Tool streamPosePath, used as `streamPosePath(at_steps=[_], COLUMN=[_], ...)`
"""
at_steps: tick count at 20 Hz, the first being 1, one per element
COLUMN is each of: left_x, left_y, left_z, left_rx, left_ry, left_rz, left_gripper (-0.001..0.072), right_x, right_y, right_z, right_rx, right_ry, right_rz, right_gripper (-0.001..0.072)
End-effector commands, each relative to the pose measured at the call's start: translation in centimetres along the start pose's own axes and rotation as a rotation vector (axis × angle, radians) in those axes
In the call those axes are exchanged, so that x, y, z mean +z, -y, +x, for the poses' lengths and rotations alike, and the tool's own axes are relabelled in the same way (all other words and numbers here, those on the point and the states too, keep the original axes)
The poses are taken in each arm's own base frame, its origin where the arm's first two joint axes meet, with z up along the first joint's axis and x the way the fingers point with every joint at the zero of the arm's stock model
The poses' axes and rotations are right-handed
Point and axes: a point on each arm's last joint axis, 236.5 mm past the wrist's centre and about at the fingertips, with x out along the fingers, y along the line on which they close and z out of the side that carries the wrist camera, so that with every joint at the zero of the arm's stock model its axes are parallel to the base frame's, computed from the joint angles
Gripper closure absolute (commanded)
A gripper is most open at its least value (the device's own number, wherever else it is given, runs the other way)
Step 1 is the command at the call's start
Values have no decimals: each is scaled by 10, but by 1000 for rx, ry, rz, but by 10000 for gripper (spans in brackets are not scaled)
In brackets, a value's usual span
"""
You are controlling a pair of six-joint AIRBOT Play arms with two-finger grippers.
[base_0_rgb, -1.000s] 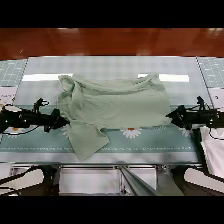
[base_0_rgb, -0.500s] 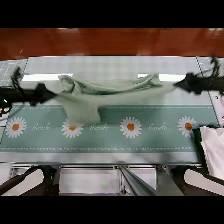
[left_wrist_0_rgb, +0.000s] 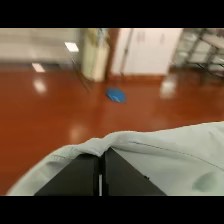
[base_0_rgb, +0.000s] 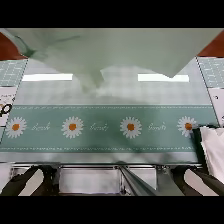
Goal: Fold the shirts.
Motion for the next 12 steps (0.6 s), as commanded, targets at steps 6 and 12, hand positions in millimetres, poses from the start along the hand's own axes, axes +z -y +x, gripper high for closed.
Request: streamPosePath(at_steps=[6, 12], left_x=[66, -4], left_y=[44, 4], left_z=[-182, -171], left_rx=[391, 472], left_ry=[211, 49], left_rz=[294, 110], left_gripper=[689, 690], right_x=[14, -63], right_y=[-33, -22], right_z=[-170, -139], right_rx=[-333, -280], right_ry=[120, -107], right_rz=[-166, -69], right_gripper=[689, 689])
